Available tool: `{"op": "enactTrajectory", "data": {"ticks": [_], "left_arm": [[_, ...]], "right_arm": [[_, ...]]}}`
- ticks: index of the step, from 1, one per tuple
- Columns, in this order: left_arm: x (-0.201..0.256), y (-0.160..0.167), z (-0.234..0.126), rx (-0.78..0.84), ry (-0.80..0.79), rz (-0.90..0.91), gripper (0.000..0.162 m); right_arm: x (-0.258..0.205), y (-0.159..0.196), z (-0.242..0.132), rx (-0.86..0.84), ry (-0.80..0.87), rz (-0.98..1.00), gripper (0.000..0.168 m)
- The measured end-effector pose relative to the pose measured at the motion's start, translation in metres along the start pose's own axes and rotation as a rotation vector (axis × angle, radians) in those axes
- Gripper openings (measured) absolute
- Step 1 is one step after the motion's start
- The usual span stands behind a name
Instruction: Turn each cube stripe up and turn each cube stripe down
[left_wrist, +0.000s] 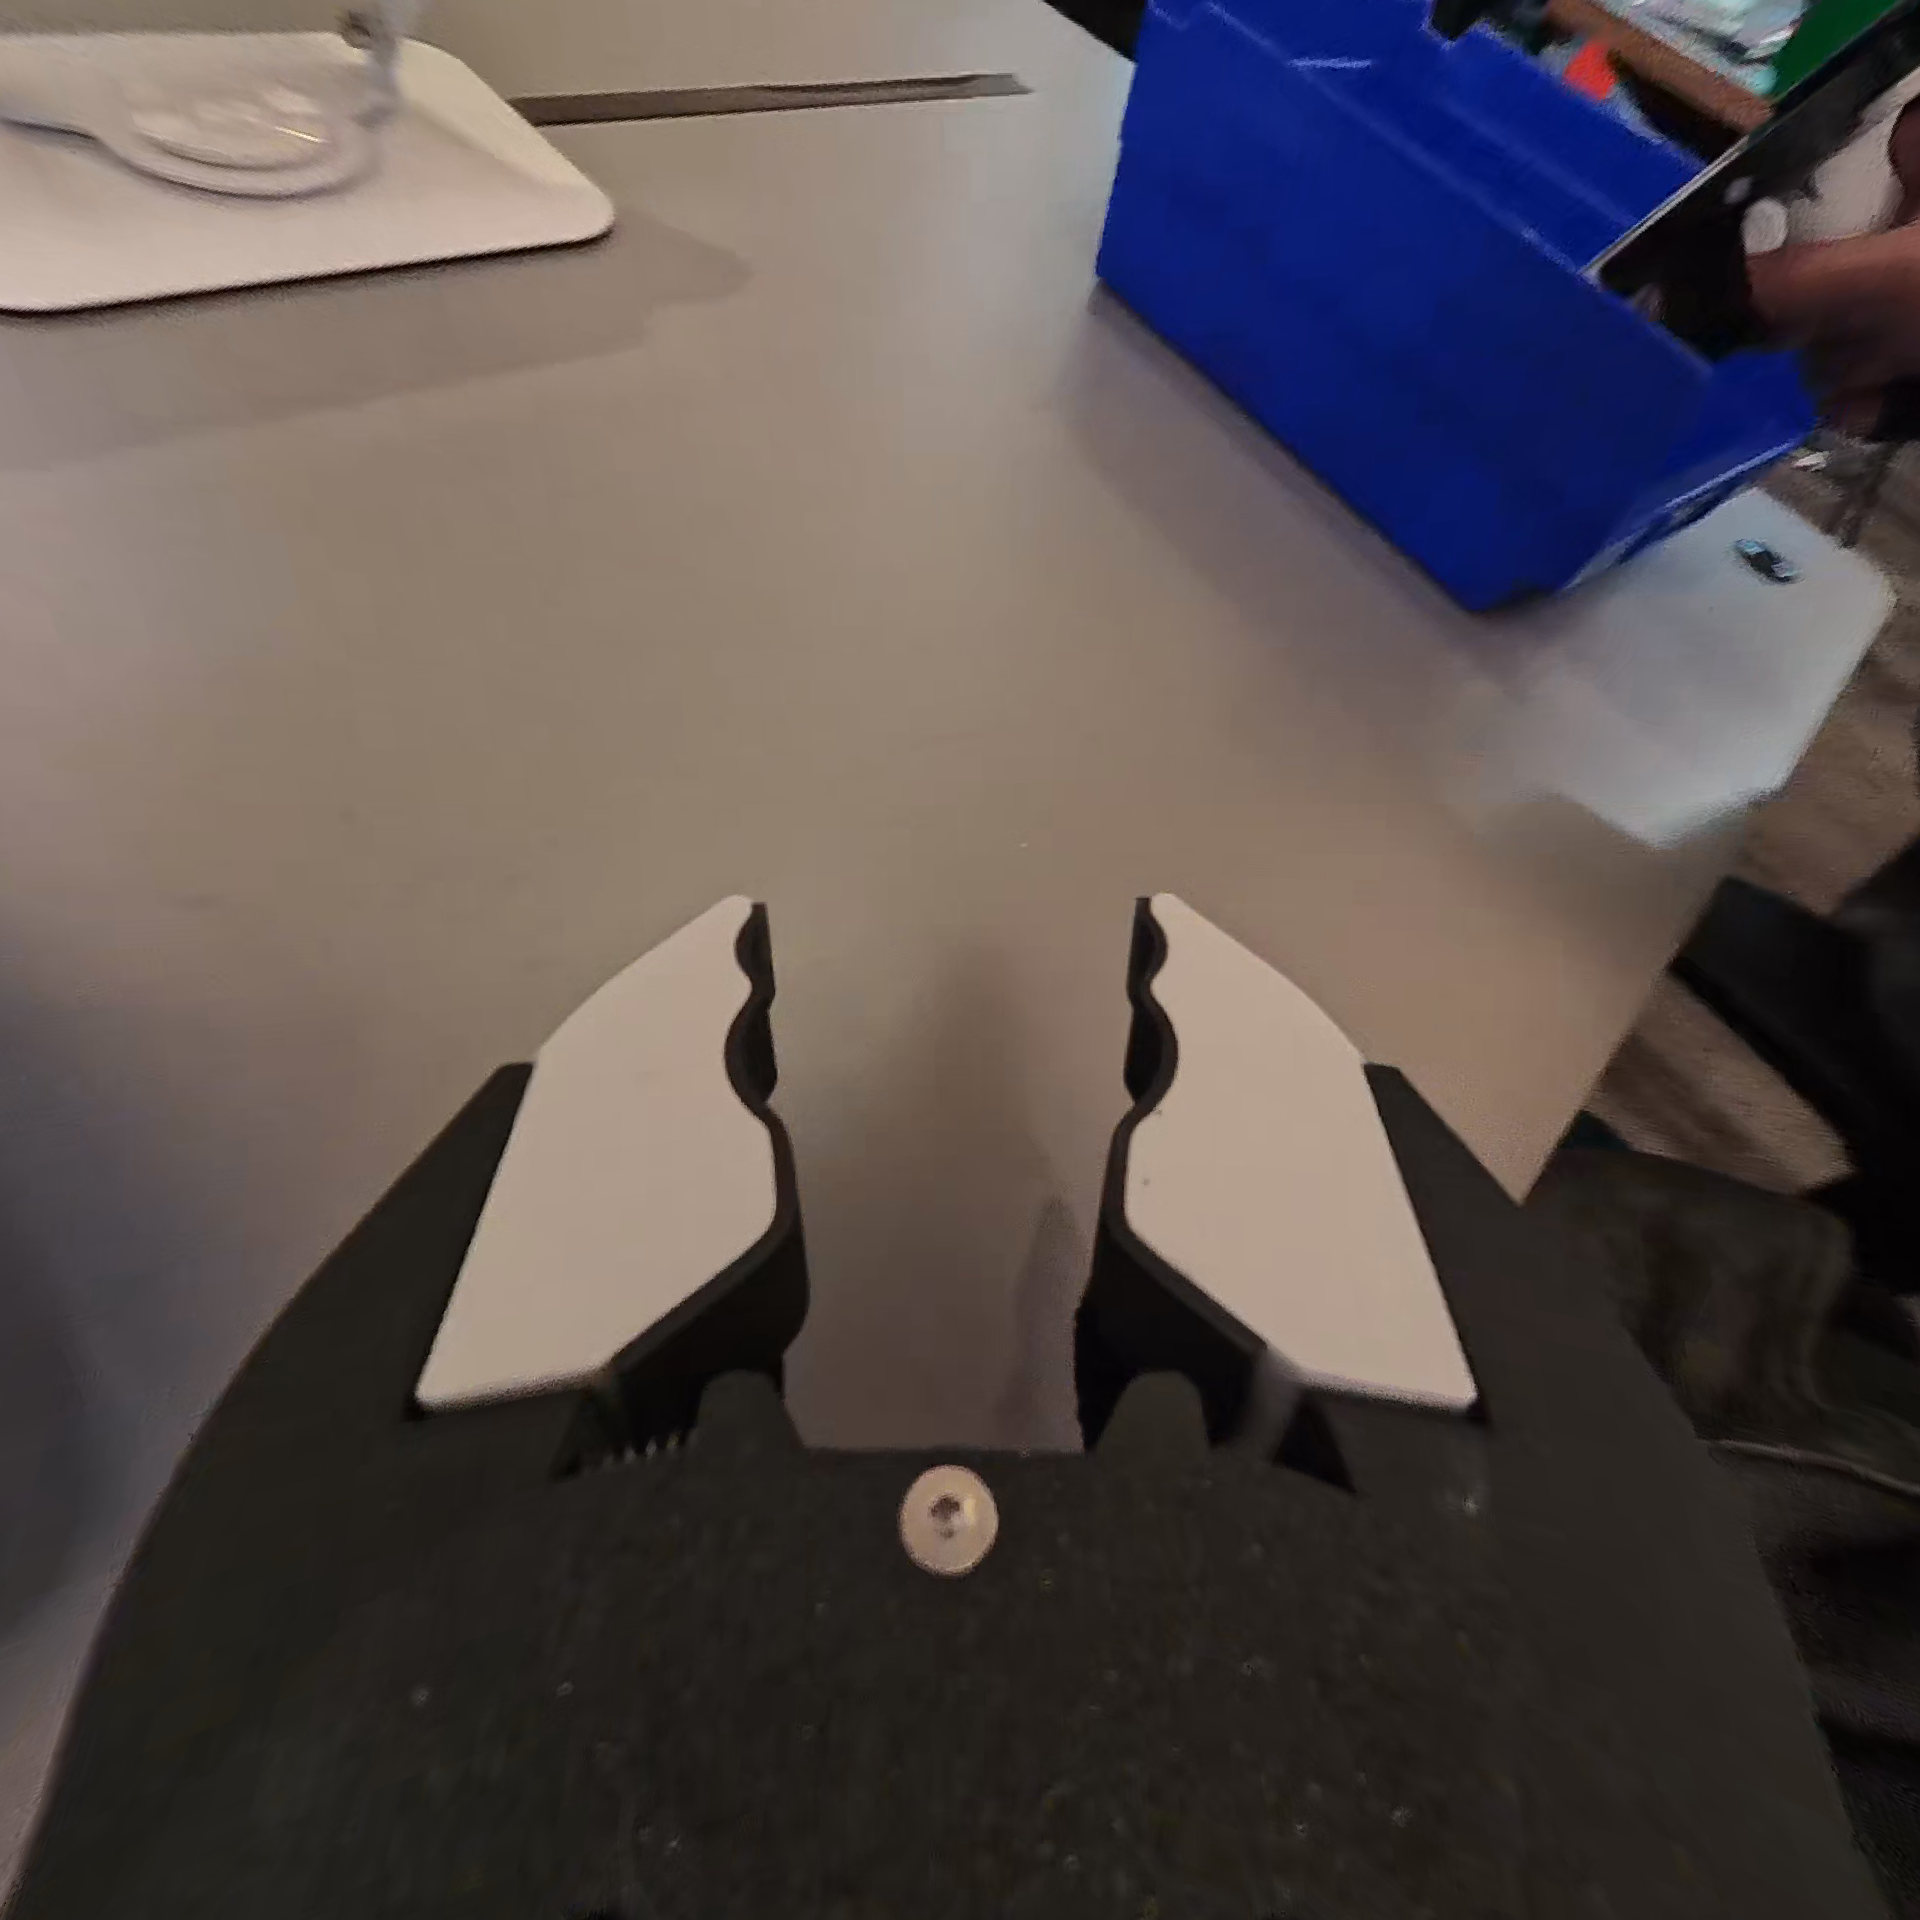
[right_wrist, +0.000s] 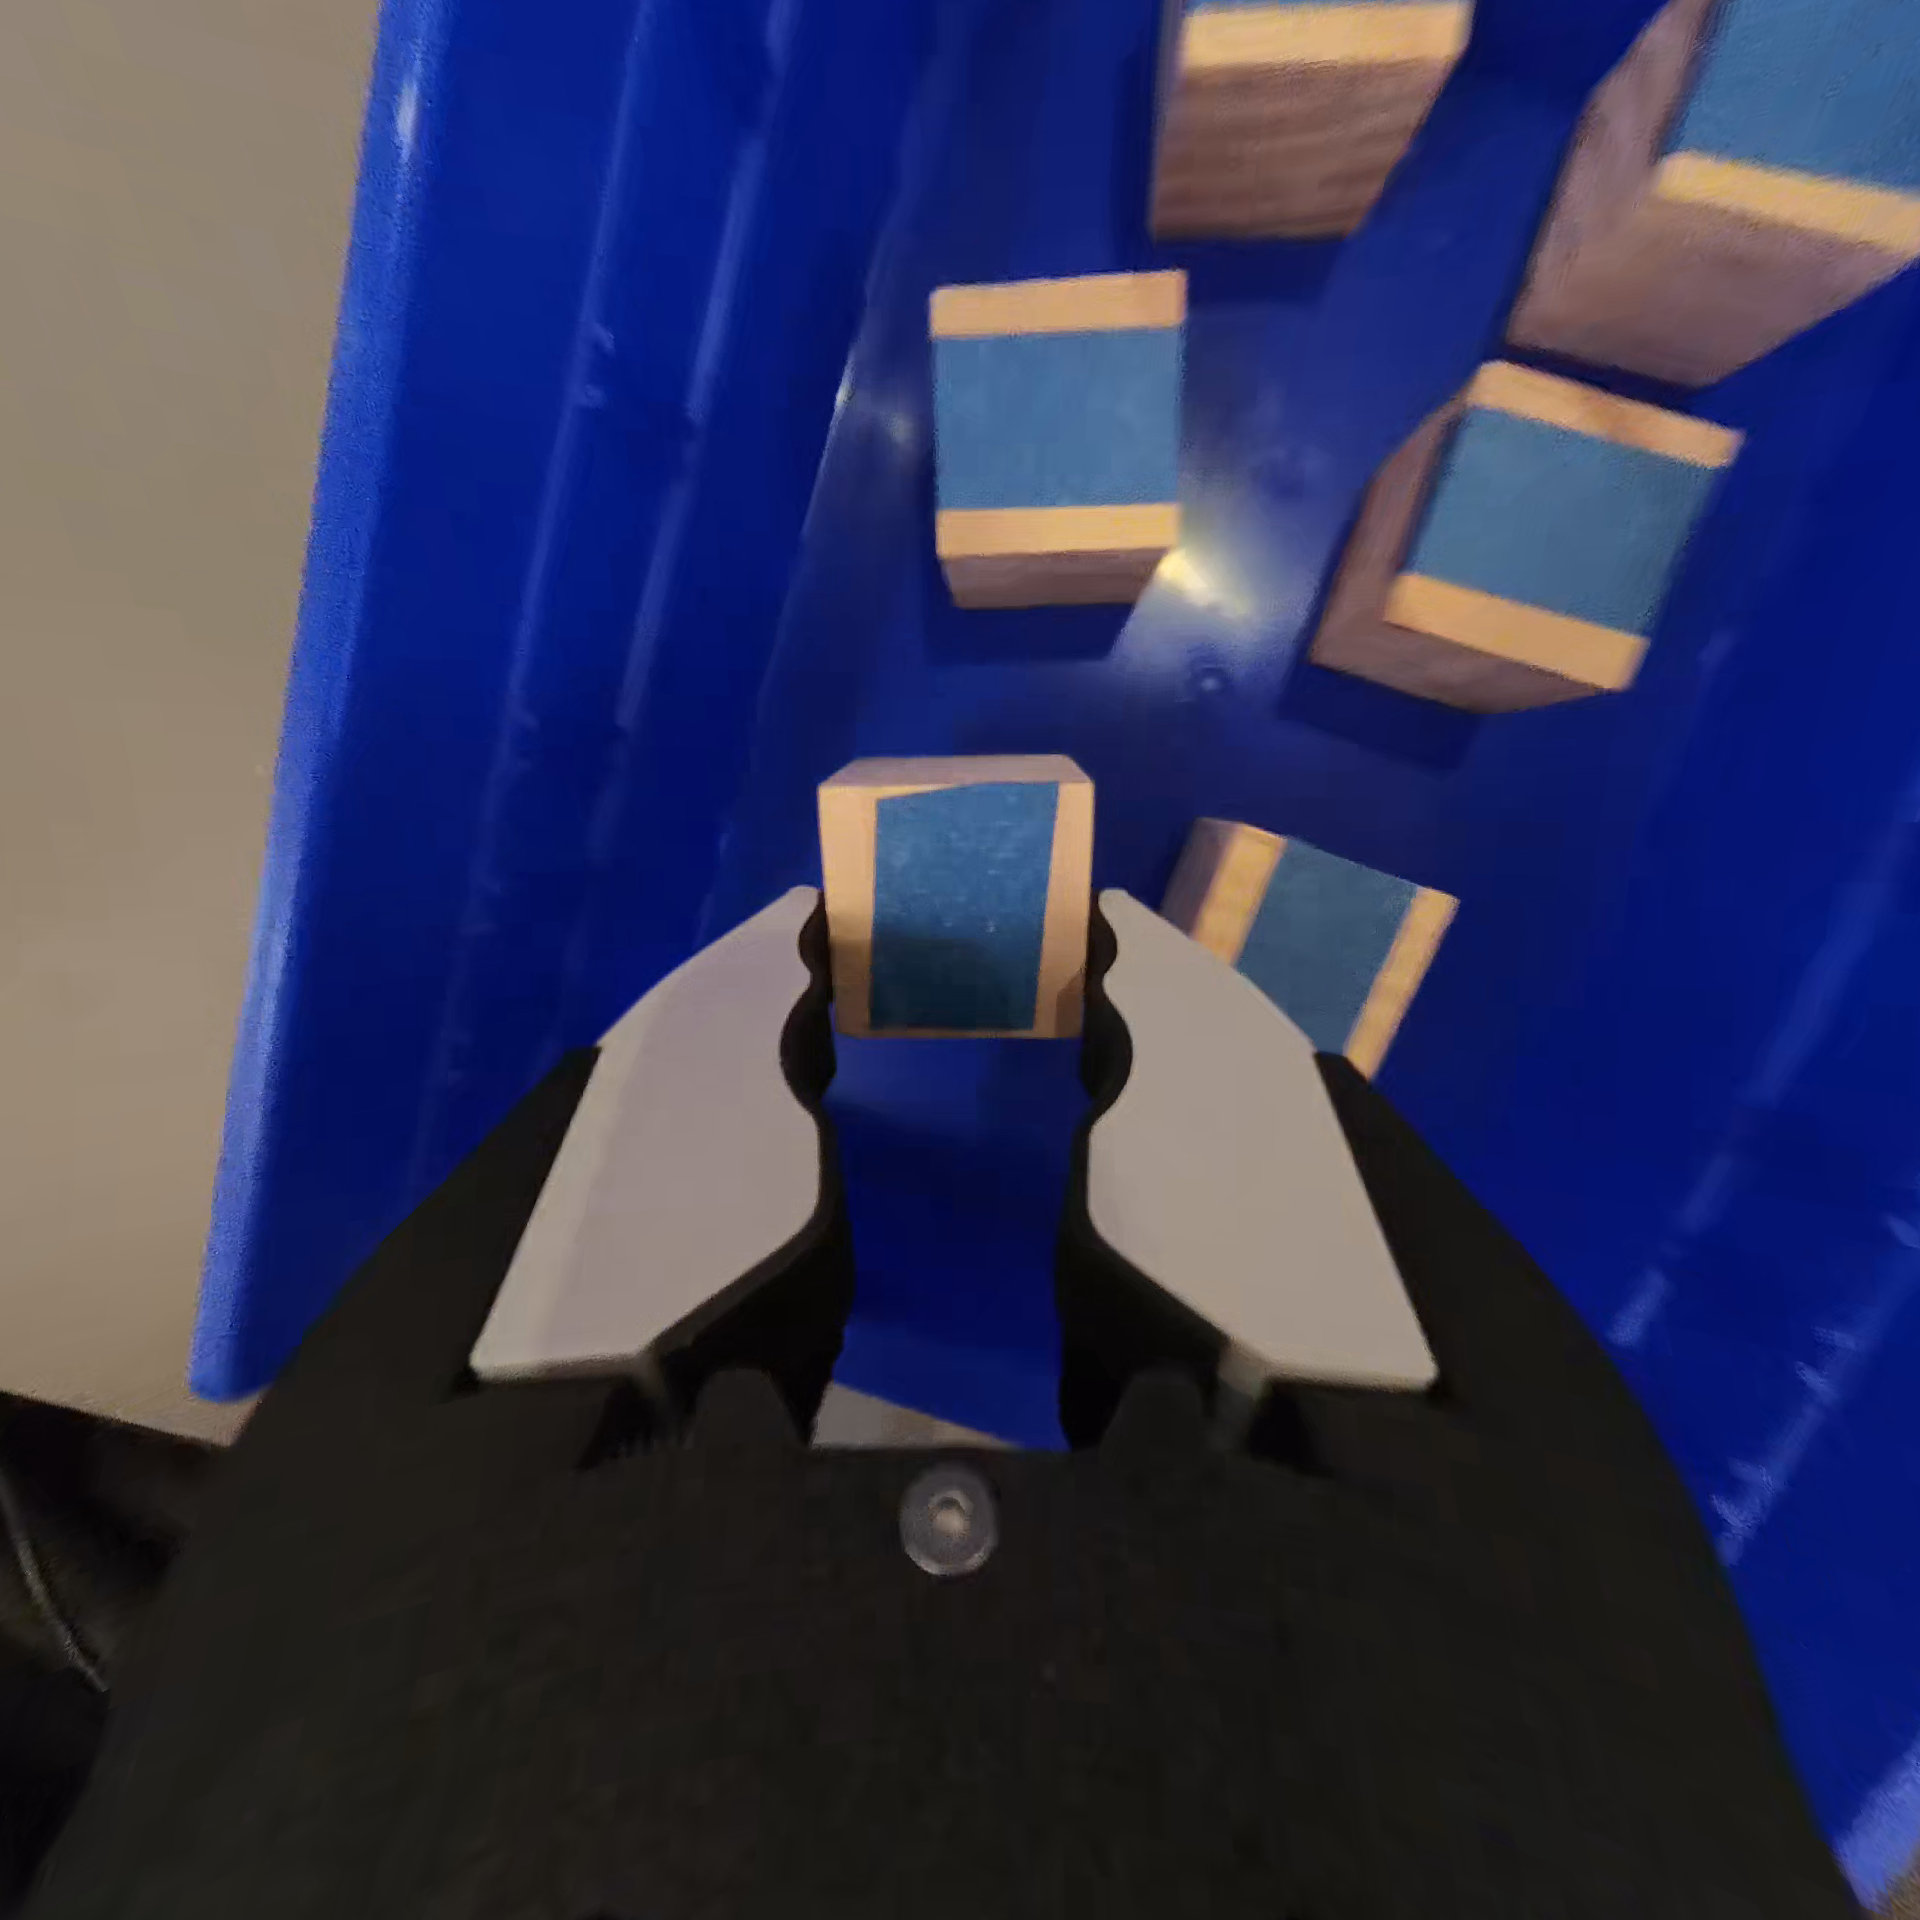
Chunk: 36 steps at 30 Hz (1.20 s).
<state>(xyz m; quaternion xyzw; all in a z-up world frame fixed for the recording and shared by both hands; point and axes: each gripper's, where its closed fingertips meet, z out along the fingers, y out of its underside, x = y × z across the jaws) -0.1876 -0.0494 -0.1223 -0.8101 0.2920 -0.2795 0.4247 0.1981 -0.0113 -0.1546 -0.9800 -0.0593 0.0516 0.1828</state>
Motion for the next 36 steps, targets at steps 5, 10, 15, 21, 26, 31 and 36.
{"op": "enactTrajectory", "data": {"ticks": [5, 10, 15, 21, 26, 31, 36], "left_arm": [[-0.005, -0.002, -0.002, 0.0, -0.048, 0.034, 0.065], [-0.004, 0.002, 0.0, -0.02, -0.064, 0.059, 0.067], [0.004, -0.003, 0.003, 0.006, -0.071, 0.07, 0.073], [0.124, -0.057, 0.029, 0.261, 0.281, 0.097, 0.079], [0.231, -0.06, 0.129, 0.151, 0.375, 0.053, 0.093], [0.23, -0.074, 0.213, 0.142, 0.142, -0.028, 0.081], [0.225, -0.068, 0.241, 0.047, 0.113, -0.099, 0.043]], "right_arm": [[-0.01, 0.008, 0.02, -0.096, 0.039, -0.055, 0.045], [-0.009, 0.008, 0.022, -0.075, 0.042, -0.052, 0.051], [-0.013, -0.009, -0.052, 0.215, 0.025, -0.073, 0.074], [0.025, -0.009, -0.17, 0.966, 0.176, -0.108, 0.079], [0.089, 0.077, -0.135, 1.06, 0.343, 0.101, 0.072], [0.104, 0.095, -0.122, 1.107, 0.184, 0.263, 0.053], [0.118, 0.076, -0.087, 0.946, 0.284, 0.286, 0.052]]}}
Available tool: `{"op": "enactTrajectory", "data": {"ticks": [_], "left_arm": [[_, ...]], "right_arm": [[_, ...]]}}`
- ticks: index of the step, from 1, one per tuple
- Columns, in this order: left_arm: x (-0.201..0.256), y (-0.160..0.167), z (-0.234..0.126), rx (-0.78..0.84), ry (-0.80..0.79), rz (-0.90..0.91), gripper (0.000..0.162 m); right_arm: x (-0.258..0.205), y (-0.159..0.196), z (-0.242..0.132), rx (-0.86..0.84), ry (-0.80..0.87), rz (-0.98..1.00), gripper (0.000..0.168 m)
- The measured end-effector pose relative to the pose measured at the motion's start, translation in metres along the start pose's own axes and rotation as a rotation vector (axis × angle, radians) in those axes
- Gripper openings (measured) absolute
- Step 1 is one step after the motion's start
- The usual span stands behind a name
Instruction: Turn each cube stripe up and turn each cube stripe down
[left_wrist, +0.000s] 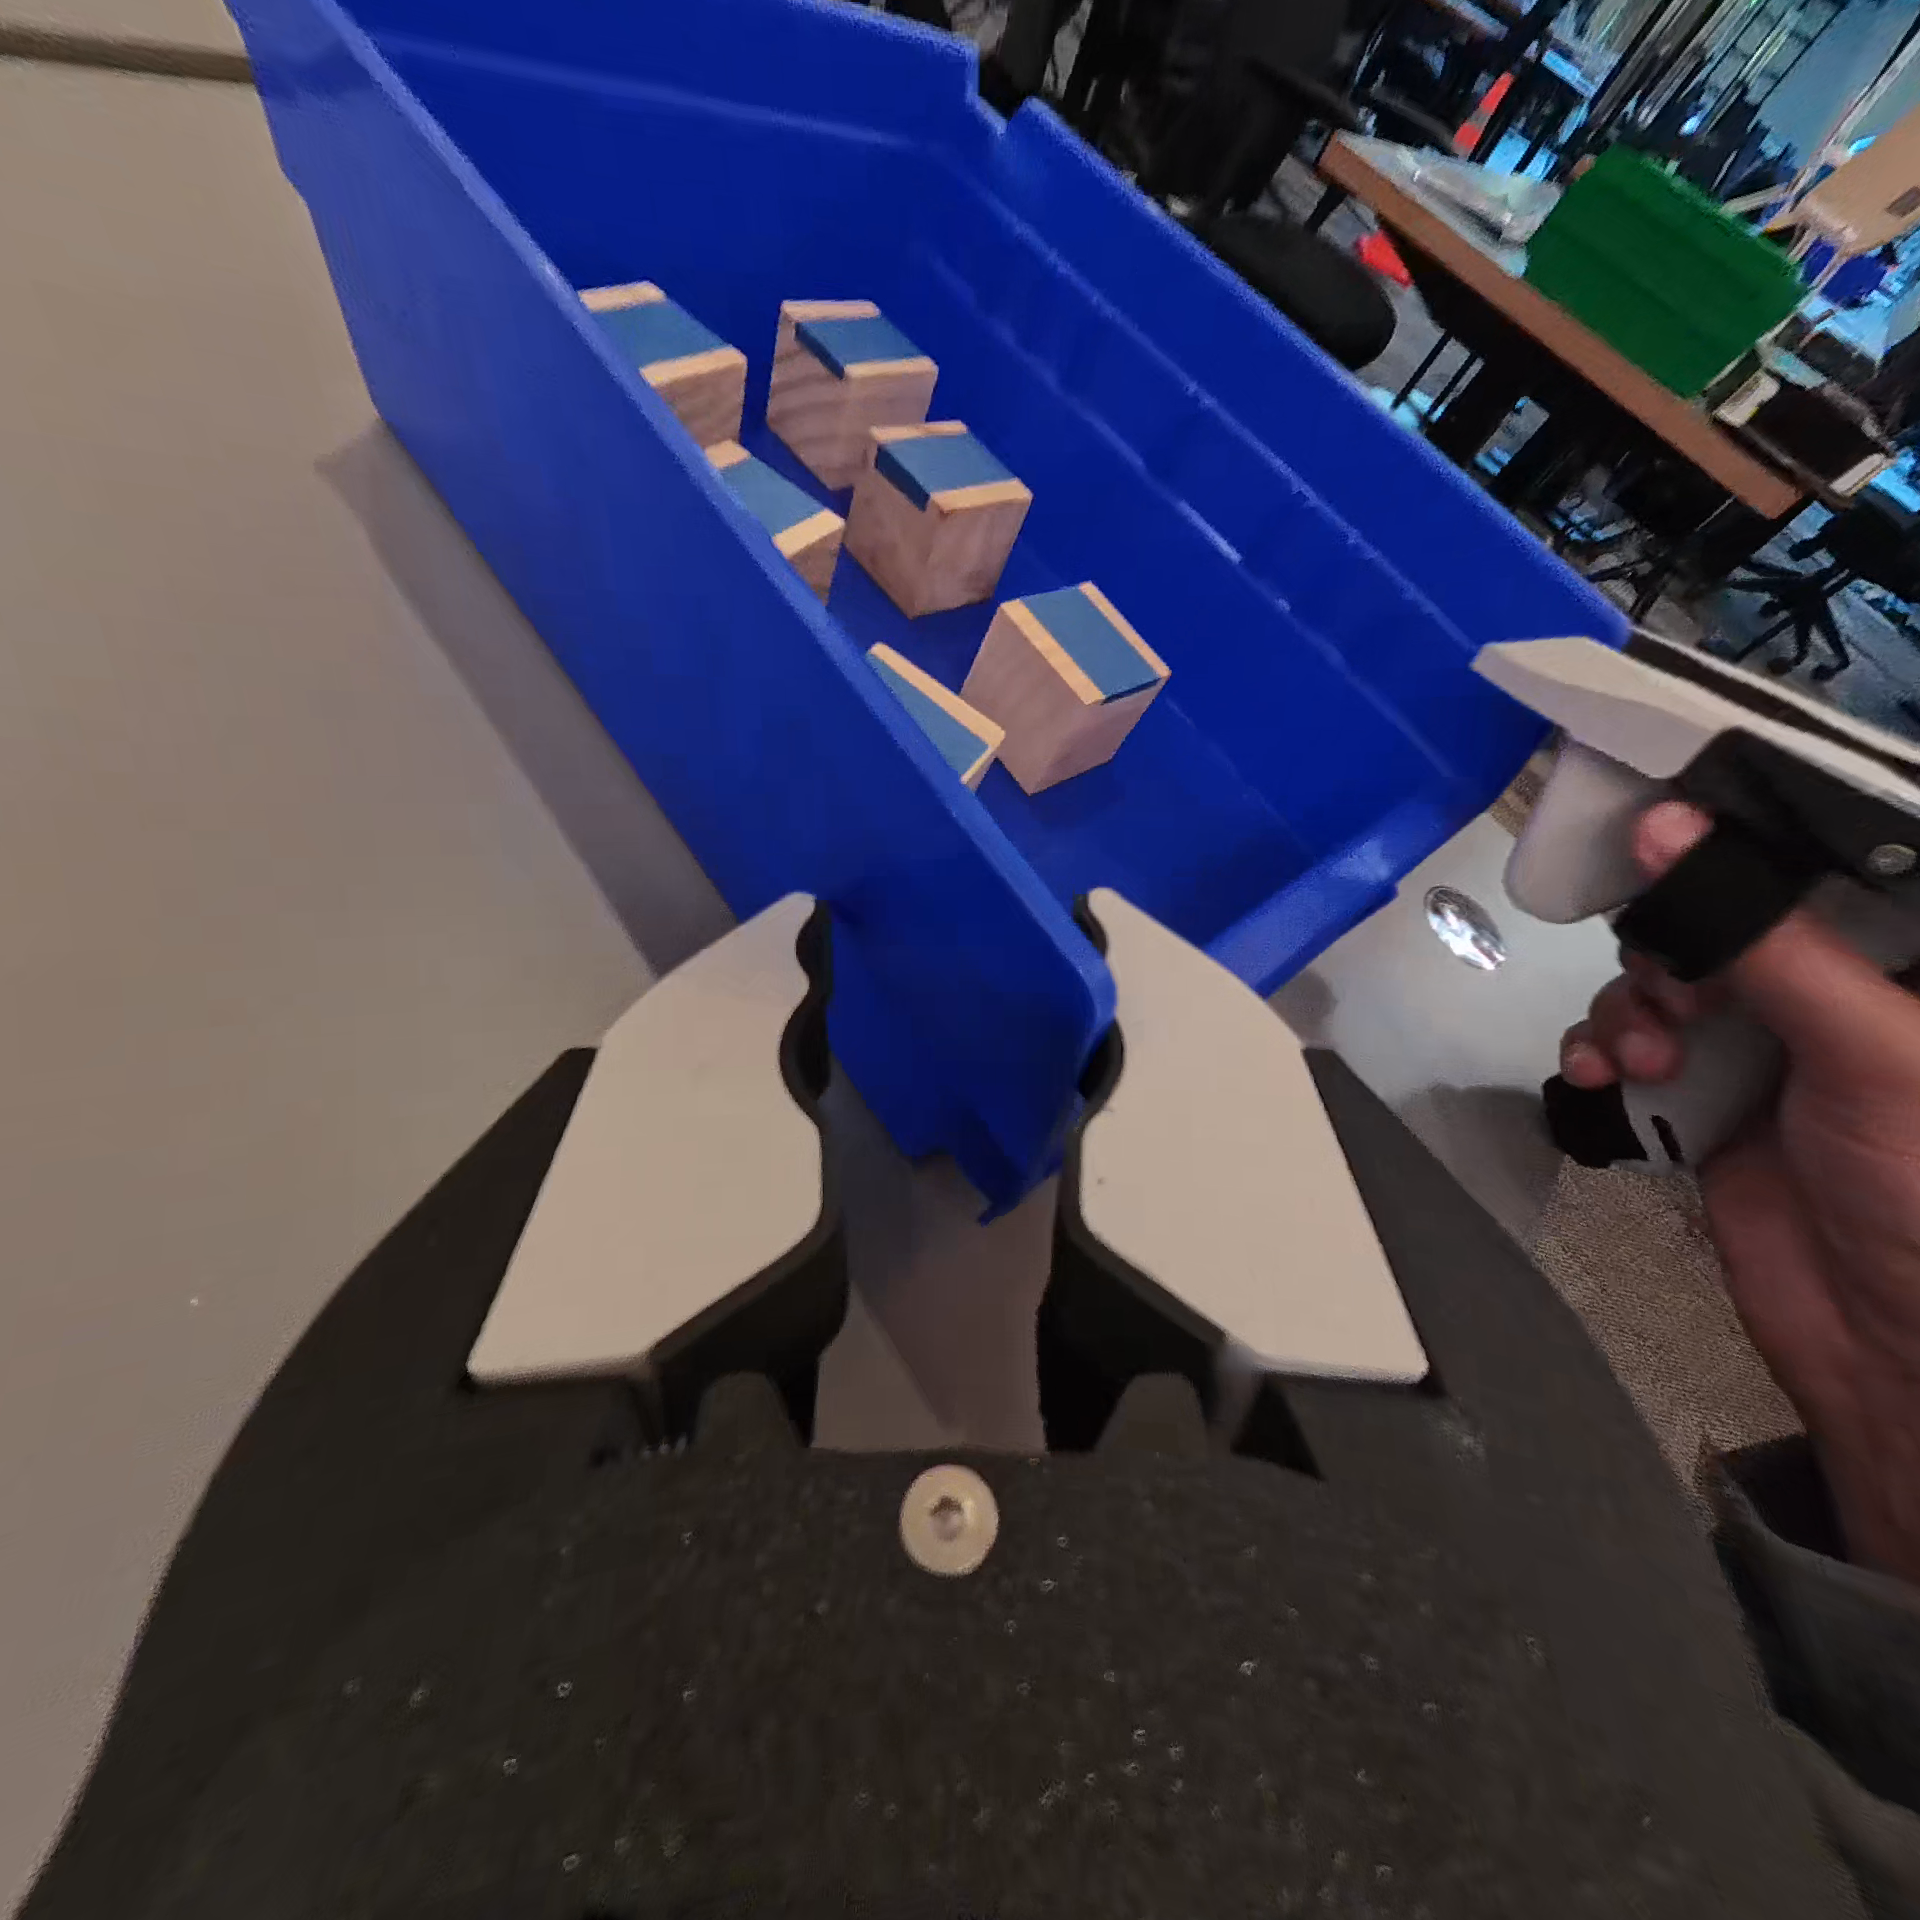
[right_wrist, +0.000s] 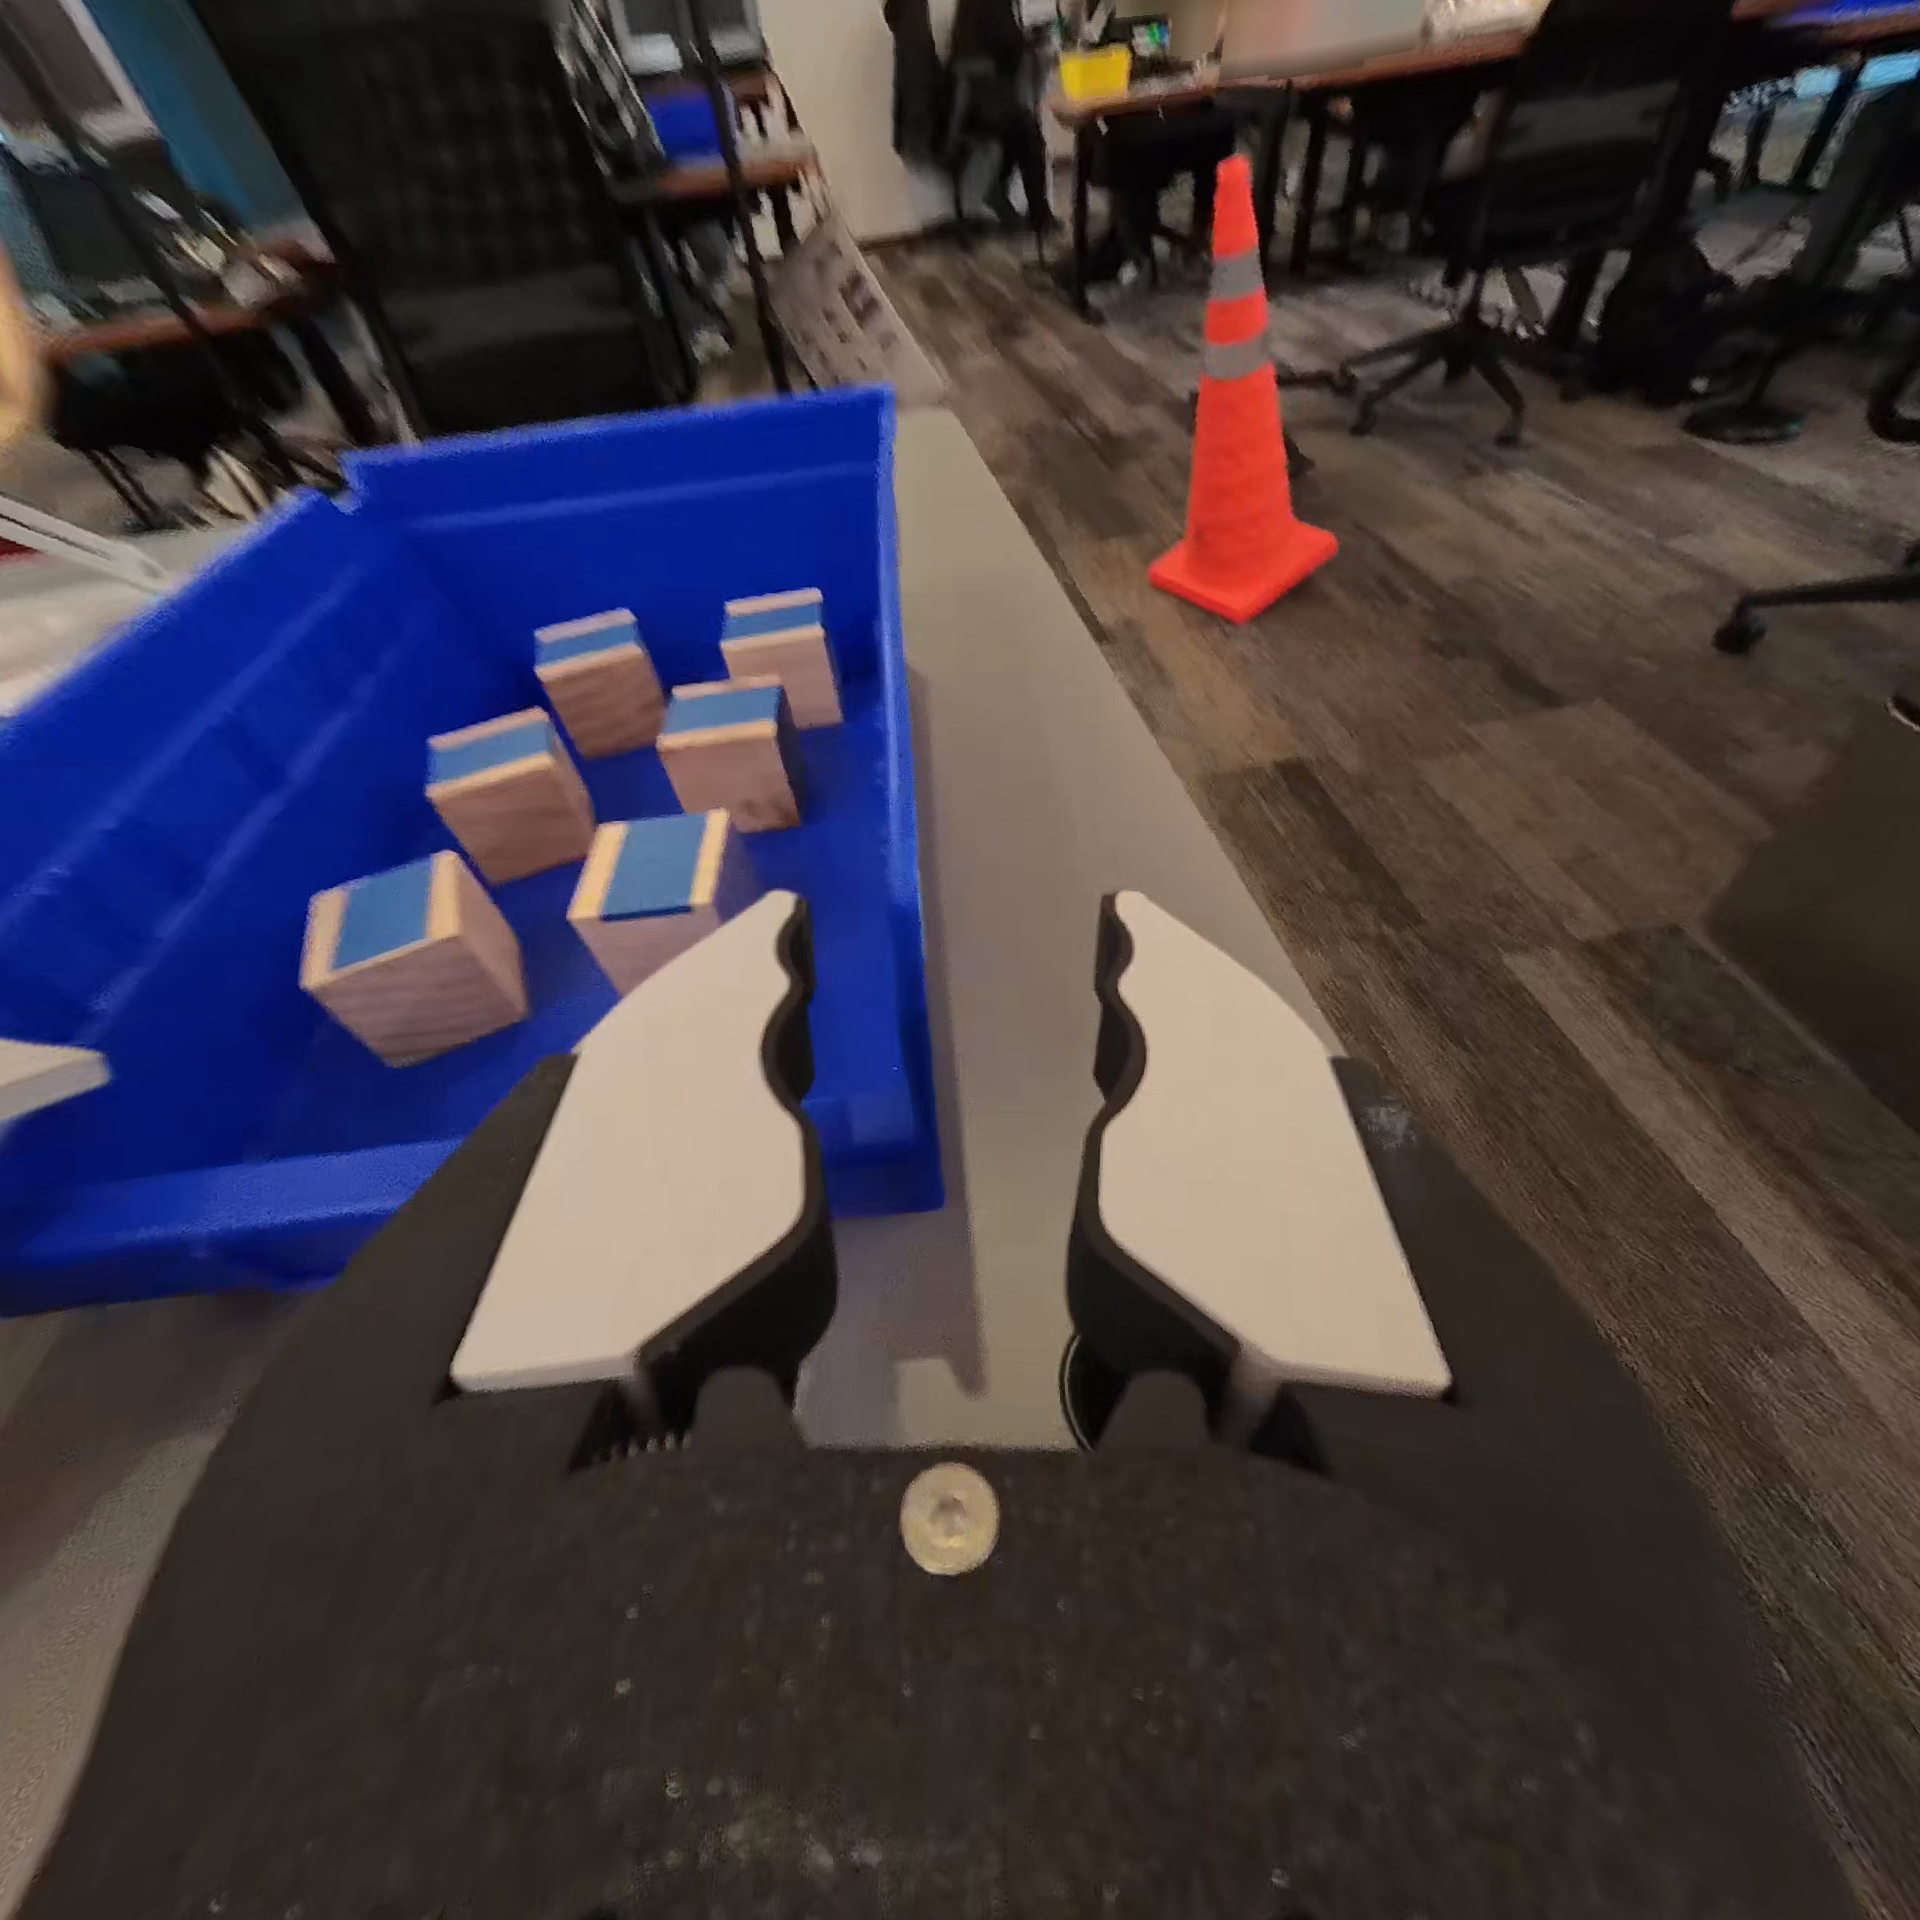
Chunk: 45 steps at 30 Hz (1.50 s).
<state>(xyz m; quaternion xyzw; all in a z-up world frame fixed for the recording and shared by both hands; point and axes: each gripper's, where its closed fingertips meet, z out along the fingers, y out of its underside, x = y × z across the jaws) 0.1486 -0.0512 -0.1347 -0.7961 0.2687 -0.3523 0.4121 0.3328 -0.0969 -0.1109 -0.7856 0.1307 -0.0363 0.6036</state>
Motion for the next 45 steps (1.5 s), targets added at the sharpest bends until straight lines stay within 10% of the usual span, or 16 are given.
{"op": "enactTrajectory", "data": {"ticks": [5, 23, 35, 41, 45], "left_arm": [[-0.024, -0.006, -0.006, -0.015, -0.182, 0.065, 0.023], [-0.212, -0.004, -0.287, 0.215, -0.643, 0.045, 0.006], [-0.25, 0.039, -0.319, 0.208, -0.697, 0.02, 0.008], [-0.222, 0.056, -0.344, 0.176, -0.568, 0.018, 0.065], [-0.245, 0.067, -0.437, 0.247, -0.591, -0.062, 0.078]], "right_arm": [[-0.028, 0.011, 0.015, -0.075, -0.094, 0.047, 0.004], [-0.357, 0.014, -0.014, -0.105, -0.465, -0.026, 0.005], [-0.413, 0.049, -0.011, -0.111, -0.547, -0.084, 0.006], [-0.407, 0.054, -0.022, -0.118, -0.669, -0.069, 0.027], [-0.403, 0.018, -0.061, 0.164, -0.711, -0.236, 0.038]]}}
